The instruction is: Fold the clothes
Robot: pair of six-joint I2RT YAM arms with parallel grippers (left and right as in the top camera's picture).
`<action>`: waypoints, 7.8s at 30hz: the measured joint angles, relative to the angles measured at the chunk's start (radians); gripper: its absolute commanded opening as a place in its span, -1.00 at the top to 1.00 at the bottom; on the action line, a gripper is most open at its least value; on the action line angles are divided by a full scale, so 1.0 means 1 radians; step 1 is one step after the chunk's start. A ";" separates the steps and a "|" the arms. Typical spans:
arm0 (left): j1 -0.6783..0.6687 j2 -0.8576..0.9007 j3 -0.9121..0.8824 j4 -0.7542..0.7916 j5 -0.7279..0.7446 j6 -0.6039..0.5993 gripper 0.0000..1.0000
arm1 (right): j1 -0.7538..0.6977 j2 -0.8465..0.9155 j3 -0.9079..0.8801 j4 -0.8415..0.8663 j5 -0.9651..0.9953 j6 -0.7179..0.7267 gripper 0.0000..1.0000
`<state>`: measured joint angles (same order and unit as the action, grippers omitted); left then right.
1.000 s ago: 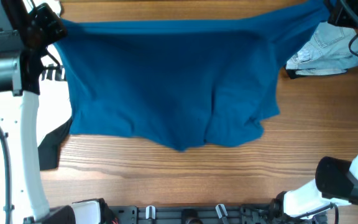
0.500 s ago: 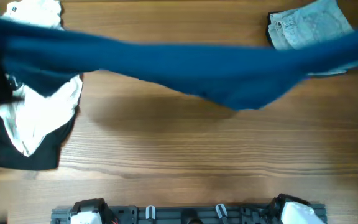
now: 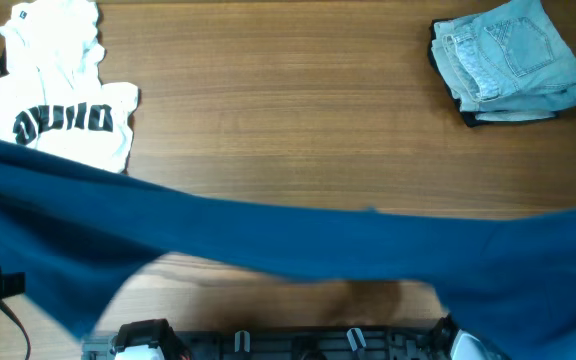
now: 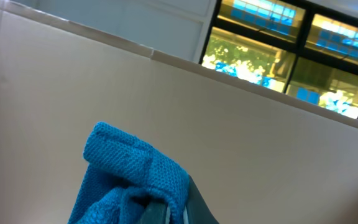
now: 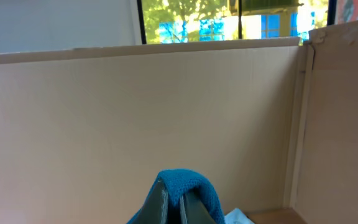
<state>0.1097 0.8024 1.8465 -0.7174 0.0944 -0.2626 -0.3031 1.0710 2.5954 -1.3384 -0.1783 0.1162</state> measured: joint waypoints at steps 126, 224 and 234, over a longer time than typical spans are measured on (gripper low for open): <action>0.043 1.260 -0.034 -0.430 -0.148 0.043 -1.00 | 0.306 1.241 -0.449 -0.089 0.004 -0.010 0.44; 0.323 0.700 -1.234 0.528 -0.047 -0.552 0.71 | 0.307 0.612 -0.624 -0.251 -0.047 0.004 -0.96; 0.323 0.715 -1.221 0.433 -0.033 -0.552 0.59 | 0.307 0.612 -0.625 -0.245 -0.047 0.004 -0.96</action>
<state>0.4328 1.5177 0.6258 -0.2848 0.0616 -0.8150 0.0040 1.6833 1.9705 -1.5833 -0.2249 0.1204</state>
